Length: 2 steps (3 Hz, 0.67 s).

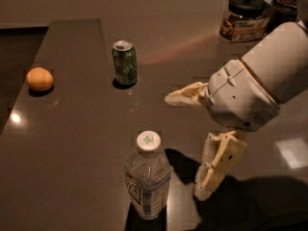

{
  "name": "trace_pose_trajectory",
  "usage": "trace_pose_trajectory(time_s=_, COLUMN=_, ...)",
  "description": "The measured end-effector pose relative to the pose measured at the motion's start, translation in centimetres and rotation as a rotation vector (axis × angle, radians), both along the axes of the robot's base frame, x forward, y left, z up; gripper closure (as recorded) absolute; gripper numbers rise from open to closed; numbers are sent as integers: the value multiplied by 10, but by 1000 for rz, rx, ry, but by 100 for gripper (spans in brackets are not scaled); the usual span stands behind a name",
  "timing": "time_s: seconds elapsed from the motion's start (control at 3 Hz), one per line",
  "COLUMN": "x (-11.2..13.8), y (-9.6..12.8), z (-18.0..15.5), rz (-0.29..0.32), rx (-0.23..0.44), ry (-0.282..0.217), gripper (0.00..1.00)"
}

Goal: Knock blue plastic bottle over

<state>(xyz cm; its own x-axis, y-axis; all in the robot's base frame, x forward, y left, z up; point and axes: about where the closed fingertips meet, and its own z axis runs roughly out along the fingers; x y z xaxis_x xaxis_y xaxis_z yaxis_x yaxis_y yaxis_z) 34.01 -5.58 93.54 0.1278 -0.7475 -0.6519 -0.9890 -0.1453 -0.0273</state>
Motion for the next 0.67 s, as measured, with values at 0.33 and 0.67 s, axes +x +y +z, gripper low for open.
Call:
trace_pose_trajectory(time_s=0.33, x=-11, y=15, z=1, rz=58, rx=40, ry=14, gripper=0)
trace_pose_trajectory(time_s=0.67, x=-20, y=26, z=8, rz=76, rx=92, ry=29, gripper=0)
